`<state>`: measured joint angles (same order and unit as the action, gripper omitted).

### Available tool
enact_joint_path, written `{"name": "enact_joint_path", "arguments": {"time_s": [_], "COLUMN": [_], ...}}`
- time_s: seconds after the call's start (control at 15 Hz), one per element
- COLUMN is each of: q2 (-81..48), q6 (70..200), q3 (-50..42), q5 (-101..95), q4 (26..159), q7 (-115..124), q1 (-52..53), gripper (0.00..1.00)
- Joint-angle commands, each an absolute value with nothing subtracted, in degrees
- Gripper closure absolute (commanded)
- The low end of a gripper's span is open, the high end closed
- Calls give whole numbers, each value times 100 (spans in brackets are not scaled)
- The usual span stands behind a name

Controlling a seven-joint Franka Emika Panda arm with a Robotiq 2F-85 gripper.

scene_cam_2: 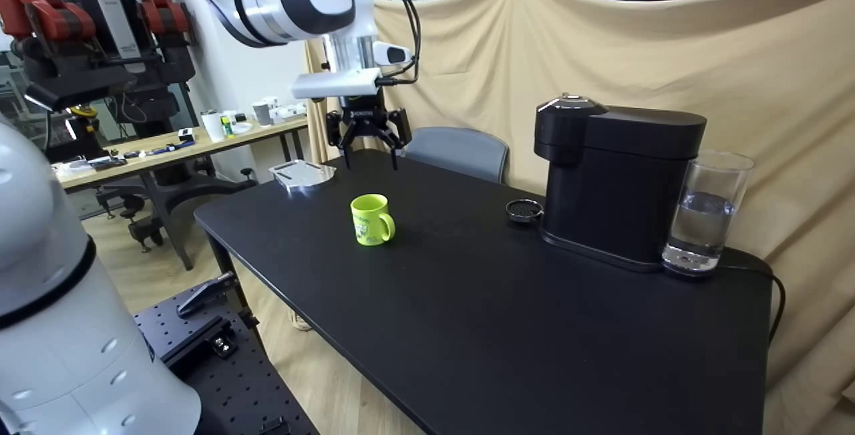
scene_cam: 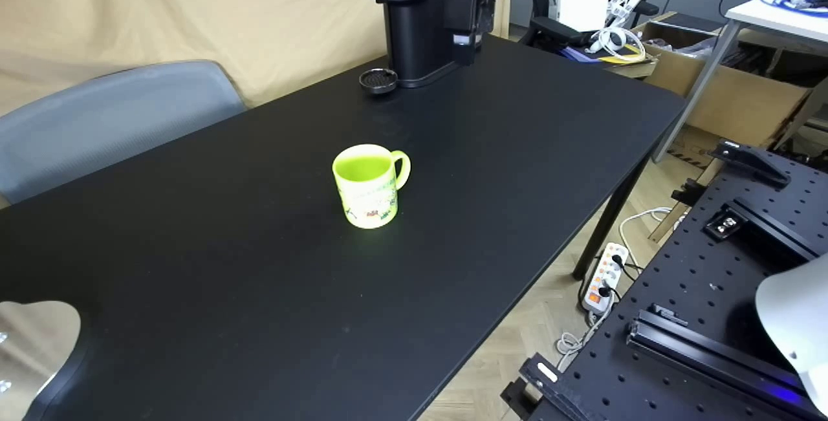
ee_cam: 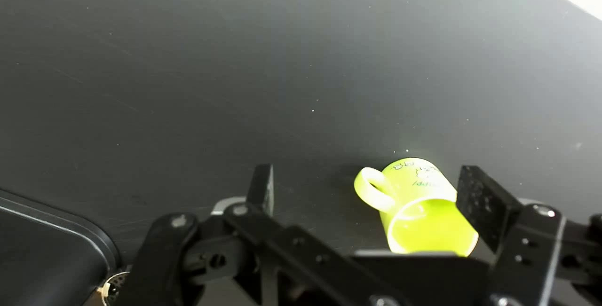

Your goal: Pick up the cup from the table and slightly move it to the right.

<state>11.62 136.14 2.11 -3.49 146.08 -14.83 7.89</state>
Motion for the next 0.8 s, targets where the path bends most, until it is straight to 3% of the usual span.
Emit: {"name": "enact_joint_path", "arguments": {"time_s": [0.0,0.73], "q2": [1164,-1282], "q6": [13604,15985], "q3": [263,906], "q5": [-333,569], "q4": [14596,13435], "q7": [-1494,-2729], "q1": [733,861], "gripper": [0,0]}}
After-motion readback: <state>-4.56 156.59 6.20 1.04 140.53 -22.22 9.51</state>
